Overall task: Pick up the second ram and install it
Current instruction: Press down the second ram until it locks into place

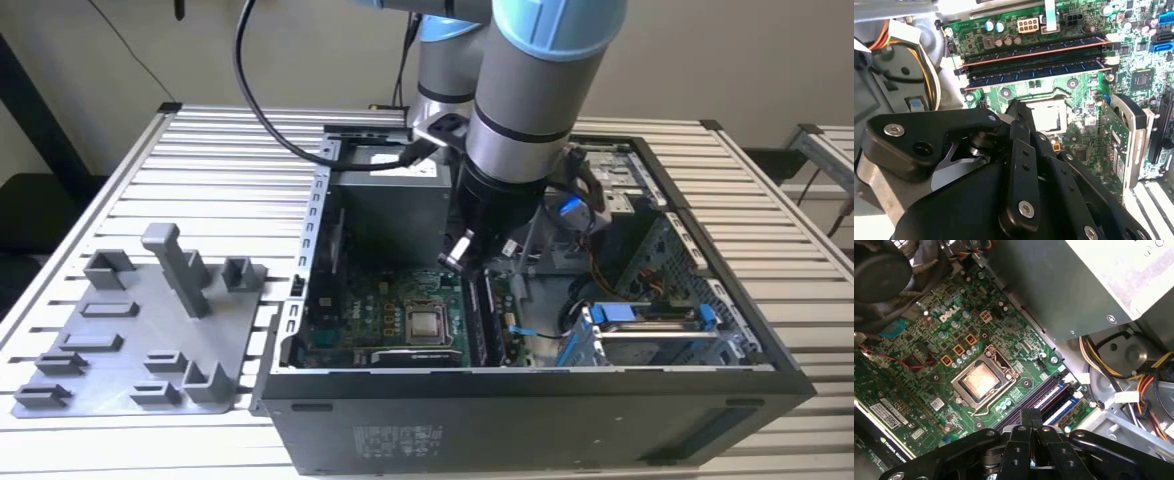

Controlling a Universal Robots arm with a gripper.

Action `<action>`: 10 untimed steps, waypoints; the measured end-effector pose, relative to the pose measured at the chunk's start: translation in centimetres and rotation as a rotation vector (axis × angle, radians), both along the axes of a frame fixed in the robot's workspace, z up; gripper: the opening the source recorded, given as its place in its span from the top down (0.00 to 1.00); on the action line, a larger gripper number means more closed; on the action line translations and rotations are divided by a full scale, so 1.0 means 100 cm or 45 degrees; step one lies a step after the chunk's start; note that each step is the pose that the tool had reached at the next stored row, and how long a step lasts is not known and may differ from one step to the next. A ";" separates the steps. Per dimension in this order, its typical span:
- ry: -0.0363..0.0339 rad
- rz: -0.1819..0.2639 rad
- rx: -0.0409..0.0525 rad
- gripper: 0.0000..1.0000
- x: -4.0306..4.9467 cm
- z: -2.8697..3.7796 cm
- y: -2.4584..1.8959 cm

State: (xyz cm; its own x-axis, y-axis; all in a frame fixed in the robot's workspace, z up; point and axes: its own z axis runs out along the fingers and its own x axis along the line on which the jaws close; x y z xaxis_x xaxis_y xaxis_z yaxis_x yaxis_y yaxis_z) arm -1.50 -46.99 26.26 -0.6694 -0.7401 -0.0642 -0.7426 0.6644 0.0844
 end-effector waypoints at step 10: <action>0.0001 0.170 0.006 0.89 -0.0007 -0.0001 0.0000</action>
